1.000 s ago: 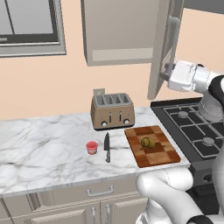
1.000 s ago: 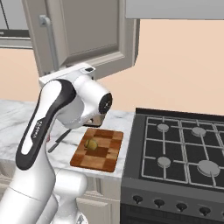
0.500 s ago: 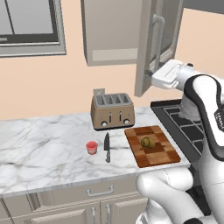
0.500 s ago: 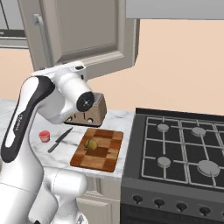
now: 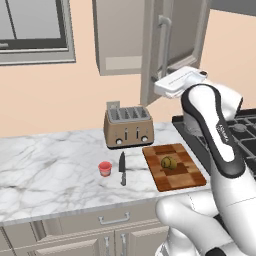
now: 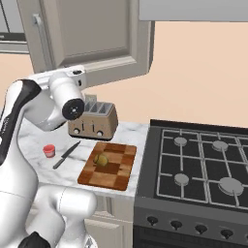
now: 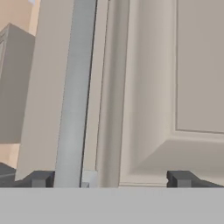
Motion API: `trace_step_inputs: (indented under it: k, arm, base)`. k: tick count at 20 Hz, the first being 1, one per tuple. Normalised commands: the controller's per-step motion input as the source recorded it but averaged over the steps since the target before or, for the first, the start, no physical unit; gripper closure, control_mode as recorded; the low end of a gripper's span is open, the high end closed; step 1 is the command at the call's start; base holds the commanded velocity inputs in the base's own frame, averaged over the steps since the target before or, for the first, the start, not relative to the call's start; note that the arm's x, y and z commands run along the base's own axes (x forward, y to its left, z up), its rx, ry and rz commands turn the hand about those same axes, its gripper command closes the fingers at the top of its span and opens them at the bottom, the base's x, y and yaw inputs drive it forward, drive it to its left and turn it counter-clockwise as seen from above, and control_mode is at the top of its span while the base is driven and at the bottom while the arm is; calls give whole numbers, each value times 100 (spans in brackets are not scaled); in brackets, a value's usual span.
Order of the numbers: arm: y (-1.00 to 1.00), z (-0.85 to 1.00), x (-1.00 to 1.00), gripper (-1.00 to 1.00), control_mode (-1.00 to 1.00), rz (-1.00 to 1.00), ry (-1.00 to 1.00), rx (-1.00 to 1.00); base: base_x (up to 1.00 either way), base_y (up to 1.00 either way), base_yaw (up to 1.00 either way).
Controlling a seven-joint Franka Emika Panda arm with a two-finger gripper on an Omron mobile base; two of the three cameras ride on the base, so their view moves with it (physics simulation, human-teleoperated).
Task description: Pick the bread, place it on the cutting board, pick the jam, place it on the counter, and close the cabinet.
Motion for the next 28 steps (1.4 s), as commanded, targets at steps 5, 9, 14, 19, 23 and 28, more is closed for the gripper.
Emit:
trace_step_inputs:
  k: [5,9,14,19,23,28]
  arm:
    - [26,0,31,-100,-100,-10,0,0]
    - [25,0,32,-100,-100,-9,0,0]
    - [25,0,30,-100,-100,-9,0,0]
    - [21,0,23,-100,-100,-8,0,0]
    - [21,0,22,-100,-100,-7,0,0]
    - [22,0,26,-100,-100,-8,0,0]
  base:
    - [0,0,0]
    - [0,0,0]
    - [0,0,0]
    - [0,0,0]
    - [0,0,0]
    - [0,0,0]
